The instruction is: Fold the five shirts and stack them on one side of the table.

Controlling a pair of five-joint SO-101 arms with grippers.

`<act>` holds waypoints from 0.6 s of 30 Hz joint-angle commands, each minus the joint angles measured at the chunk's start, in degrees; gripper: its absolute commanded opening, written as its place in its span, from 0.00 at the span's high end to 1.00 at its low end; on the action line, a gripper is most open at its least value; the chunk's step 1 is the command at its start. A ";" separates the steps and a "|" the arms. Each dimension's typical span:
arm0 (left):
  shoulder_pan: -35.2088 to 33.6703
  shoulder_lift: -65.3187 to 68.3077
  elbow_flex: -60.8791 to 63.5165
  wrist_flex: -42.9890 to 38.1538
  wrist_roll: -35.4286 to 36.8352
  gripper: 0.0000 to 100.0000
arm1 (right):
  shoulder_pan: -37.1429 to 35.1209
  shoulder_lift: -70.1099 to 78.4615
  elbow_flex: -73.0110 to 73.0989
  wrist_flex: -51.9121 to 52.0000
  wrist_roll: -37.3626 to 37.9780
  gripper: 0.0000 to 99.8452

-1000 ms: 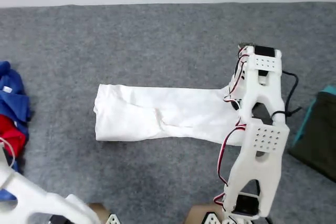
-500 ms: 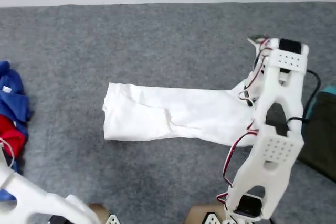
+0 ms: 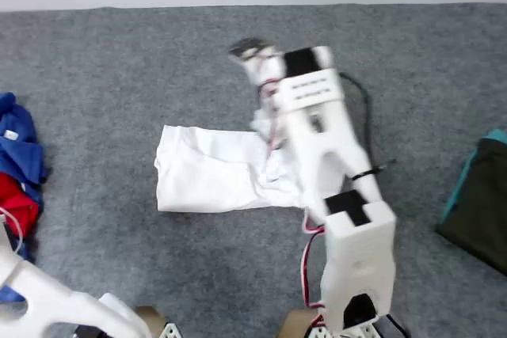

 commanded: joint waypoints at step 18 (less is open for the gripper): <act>0.44 -1.23 -3.12 0.97 -0.53 0.98 | -17.01 4.53 -1.49 -19.65 -2.20 0.99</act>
